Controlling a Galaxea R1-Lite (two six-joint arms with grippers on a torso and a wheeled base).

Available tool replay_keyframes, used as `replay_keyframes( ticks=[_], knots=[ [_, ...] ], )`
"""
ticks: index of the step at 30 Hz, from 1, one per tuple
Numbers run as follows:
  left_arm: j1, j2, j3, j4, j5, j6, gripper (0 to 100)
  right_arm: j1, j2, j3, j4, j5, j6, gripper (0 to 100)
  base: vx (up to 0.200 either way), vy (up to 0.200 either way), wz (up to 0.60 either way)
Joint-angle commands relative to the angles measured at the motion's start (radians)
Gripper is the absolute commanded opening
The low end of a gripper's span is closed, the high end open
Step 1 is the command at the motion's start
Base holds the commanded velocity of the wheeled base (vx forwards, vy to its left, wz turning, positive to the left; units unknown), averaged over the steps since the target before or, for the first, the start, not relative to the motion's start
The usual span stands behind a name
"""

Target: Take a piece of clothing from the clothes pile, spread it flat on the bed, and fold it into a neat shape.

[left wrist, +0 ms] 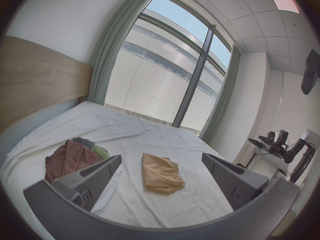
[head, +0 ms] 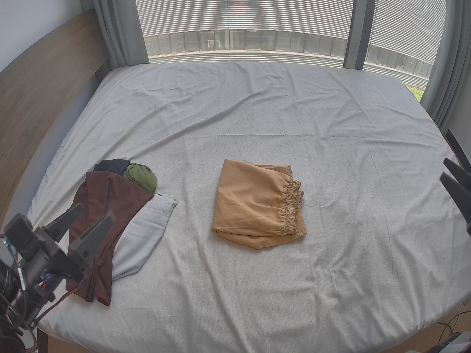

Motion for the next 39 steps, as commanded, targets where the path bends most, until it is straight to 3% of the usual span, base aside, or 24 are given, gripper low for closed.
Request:
replay_keyframes(
  ticks=[1,6,12,16,17,19,20,21,22,24,25,27,28,30,31,33,36,37,39],
  knots=[
    [0.007,-0.463,0.024,0.341,0.033,0.023,100,-0.026,-0.426,0.206,0.118,0.099,0.042,100,0.000,0.000,0.00],
    [0.096,-0.693,0.018,0.603,0.002,0.026,100,0.028,-0.728,0.223,0.371,0.143,0.150,100,0.000,0.000,0.00],
    [0.168,-0.875,0.012,0.807,-0.048,0.024,100,0.115,-0.987,0.209,0.696,0.140,0.170,100,0.000,0.000,0.00],
    [0.191,-0.926,0.021,0.852,-0.061,0.024,100,0.105,-1.026,0.211,0.748,0.140,0.164,100,0.000,0.000,0.00],
    [0.243,-1.006,0.021,0.921,-0.062,0.031,100,0.088,-1.046,0.213,0.771,0.124,0.157,100,0.000,0.000,0.00],
    [0.269,-1.038,0.018,0.956,-0.065,0.034,100,0.088,-1.046,0.208,0.773,0.053,0.131,100,0.000,0.000,0.00],
    [0.295,-1.076,0.021,0.987,-0.065,0.041,100,0.086,-1.046,0.209,0.774,-0.067,0.090,100,0.000,0.000,0.00],
    [0.300,-1.085,0.021,0.991,-0.065,0.044,100,0.086,-1.046,0.211,0.776,-0.094,0.076,100,0.000,0.000,0.00],
    [0.329,-1.134,0.024,1.033,-0.067,0.073,100,0.086,-1.046,0.226,0.800,-0.254,-0.031,100,0.000,0.000,0.00],
    [0.337,-1.142,0.024,1.065,-0.059,0.107,100,0.088,-1.046,0.236,0.851,-0.390,-0.129,100,0.000,0.000,0.00],
    [0.346,-1.142,0.024,1.080,-0.056,0.144,100,0.089,-1.046,0.236,0.931,-0.582,-0.208,100,0.000,0.000,0.00],
    [0.368,-1.151,0.024,1.085,-0.057,0.172,100,0.089,-1.046,0.236,0.989,-0.769,-0.229,100,0.000,0.000,0.00],
    [0.391,-1.168,0.024,1.096,-0.067,0.185,100,0.089,-1.046,0.236,1.000,-0.812,-0.232,100,0.000,0.000,0.00],
    [0.409,-1.200,0.024,1.122,-0.068,0.204,100,0.088,-1.046,0.236,1.001,-0.814,-0.238,100,0.000,0.000,0.00],
    [0.414,-1.230,0.024,1.232,-0.056,0.259,100,0.089,-1.046,0.236,1.003,-0.806,-0.243,100,0.000,0.000,0.00],
    [0.412,-1.230,0.023,1.249,-0.045,0.261,100,0.091,-1.046,0.236,1.003,-0.791,-0.241,100,0.000,0.000,0.00],
    [0.412,-1.230,0.024,1.226,-0.013,0.250,100,0.092,-1.046,0.236,1.004,-0.737,-0.243,100,0.000,0.000,0.00],
    [0.414,-1.228,0.024,1.229,0.012,0.254,100,0.092,-1.046,0.236,1.004,-0.643,-0.274,100,0.000,0.000,0.00],
    [0.414,-1.228,0.024,1.229,0.015,0.258,100,0.092,-1.046,0.236,1.004,-0.622,-0.291,100,0.000,0.000,0.00]
  ],
)
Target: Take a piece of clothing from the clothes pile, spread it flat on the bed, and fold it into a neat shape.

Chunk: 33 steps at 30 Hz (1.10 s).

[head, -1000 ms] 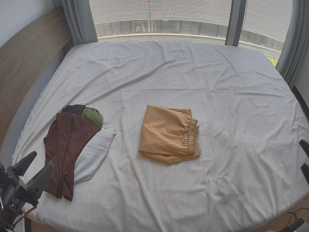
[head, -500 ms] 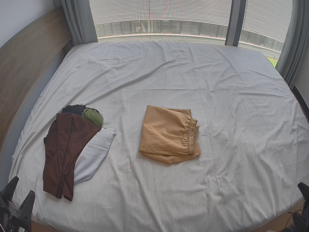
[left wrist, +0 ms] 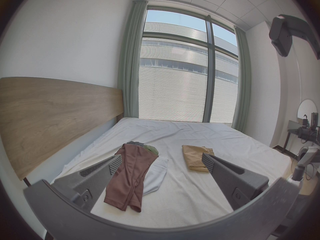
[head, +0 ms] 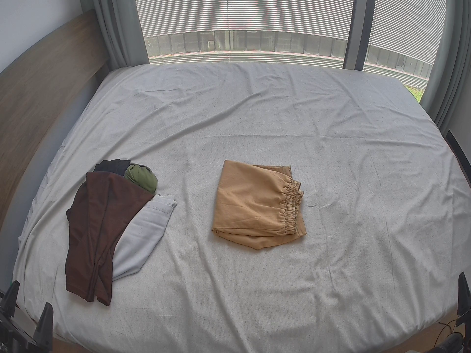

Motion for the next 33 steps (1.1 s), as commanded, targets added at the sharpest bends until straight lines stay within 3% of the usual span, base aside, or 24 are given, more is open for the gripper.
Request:
replay_keyframes(
  ticks=[1,6,9,11,12,13,15,16,18,22,27,29,30,33],
  knots=[
    [0.049,-0.077,0.018,0.078,0.053,0.062,100,0.006,-0.012,0.018,0.053,0.195,-0.127,100,0.000,0.000,0.00],
    [0.049,-0.076,0.018,0.078,0.056,0.060,100,0.003,-0.012,0.018,0.053,0.203,-0.123,100,0.000,0.000,0.00],
    [0.047,-0.074,0.016,0.176,0.088,0.065,100,0.003,-0.012,0.018,0.053,0.198,-0.112,100,0.000,0.000,0.00],
    [0.047,-0.074,0.008,0.182,0.091,0.065,100,0.001,-0.012,0.018,0.053,0.168,-0.116,100,0.000,0.000,0.00],
    [0.049,-0.074,0.018,0.155,0.087,0.076,100,0.003,-0.012,0.018,0.053,0.100,-0.127,100,0.000,0.000,0.00],
    [0.049,-0.074,0.018,0.150,0.087,0.077,100,0.001,-0.012,0.018,0.053,0.077,-0.130,100,0.000,0.000,0.00],
    [0.046,-0.074,0.018,0.150,0.087,0.076,100,0.003,-0.012,0.018,0.053,0.114,-0.124,100,0.000,0.000,0.00],
    [0.046,-0.076,0.018,0.152,0.087,0.073,100,0.004,-0.012,0.018,0.056,0.192,-0.110,100,0.000,0.000,0.00],
    [0.046,-0.076,0.018,0.152,0.087,0.076,100,0.003,-0.012,0.018,0.061,0.258,-0.099,100,0.000,0.000,0.00],
    [0.046,-0.076,0.018,0.152,0.087,0.074,100,-0.002,-0.012,0.018,0.067,0.185,-0.106,100,0.000,0.000,0.00],
    [0.046,-0.076,0.018,0.152,0.085,0.080,100,-0.002,-0.012,0.018,0.068,0.171,-0.121,100,0.000,0.000,0.00],
    [0.046,-0.076,0.018,0.152,0.084,0.079,100,-0.004,-0.012,0.018,0.098,0.128,-0.138,100,0.000,0.000,0.00],
    [0.046,-0.076,0.018,0.152,0.082,0.079,100,-0.004,-0.012,0.018,0.134,0.062,-0.124,100,0.000,0.000,0.00],
    [0.046,-0.076,0.018,0.150,0.082,0.077,100,-0.004,-0.012,0.018,0.118,0.080,-0.124,100,0.000,0.000,0.00]
  ],
)
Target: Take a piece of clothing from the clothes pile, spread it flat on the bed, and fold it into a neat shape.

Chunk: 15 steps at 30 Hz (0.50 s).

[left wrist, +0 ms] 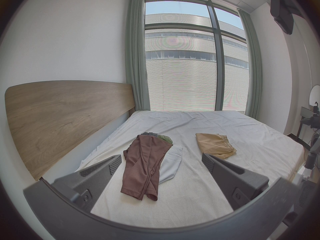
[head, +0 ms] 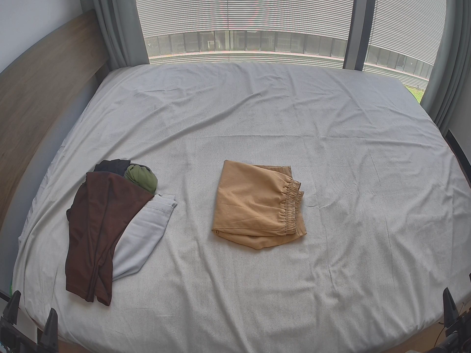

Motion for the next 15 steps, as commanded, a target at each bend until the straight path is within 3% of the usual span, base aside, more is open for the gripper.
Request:
replay_keyframes(
  ticks=[1,15],
  knots=[
    [0.000,-0.013,0.018,-0.001,-0.001,-0.001,100,0.000,-0.011,0.018,0.005,0.006,-0.003,100,0.000,0.000,0.00],
    [0.000,-0.013,0.018,0.000,-0.001,-0.004,100,0.004,-0.011,0.018,0.005,0.029,-0.005,100,0.000,0.000,0.00]
  ],
)
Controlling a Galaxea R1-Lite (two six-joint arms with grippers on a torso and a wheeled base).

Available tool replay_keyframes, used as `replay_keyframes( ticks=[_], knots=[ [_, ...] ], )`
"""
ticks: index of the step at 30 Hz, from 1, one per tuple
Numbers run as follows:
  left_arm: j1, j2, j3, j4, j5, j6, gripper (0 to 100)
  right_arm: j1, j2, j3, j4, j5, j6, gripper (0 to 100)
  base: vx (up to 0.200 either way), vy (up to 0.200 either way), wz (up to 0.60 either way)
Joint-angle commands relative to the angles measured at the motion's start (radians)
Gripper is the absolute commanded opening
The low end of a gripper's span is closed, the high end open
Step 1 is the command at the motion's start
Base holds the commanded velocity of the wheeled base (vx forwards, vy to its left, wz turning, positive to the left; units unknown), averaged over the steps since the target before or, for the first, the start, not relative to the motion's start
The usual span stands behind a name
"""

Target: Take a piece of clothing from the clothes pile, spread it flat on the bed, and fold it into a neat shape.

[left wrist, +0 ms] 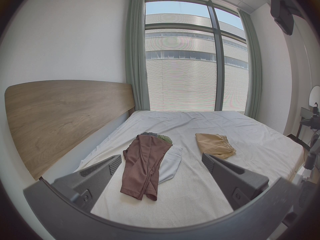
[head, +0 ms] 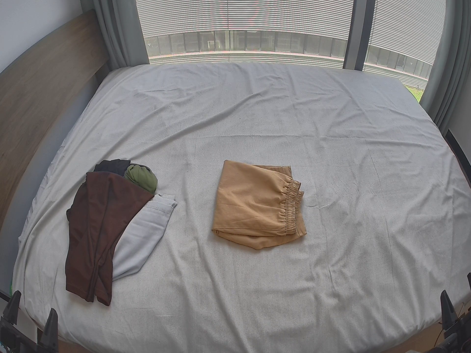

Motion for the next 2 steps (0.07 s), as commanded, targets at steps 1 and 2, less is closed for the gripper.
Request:
replay_keyframes(
  ticks=[1,2],
  knots=[
    [0.000,-0.013,0.018,0.000,-0.001,0.000,100,0.001,-0.012,0.018,0.000,-0.001,0.001,100,0.000,0.000,0.00],
    [0.000,-0.013,0.018,0.000,0.001,0.000,100,0.001,-0.012,0.018,0.000,-0.001,0.001,100,0.000,0.000,0.00]
  ],
)
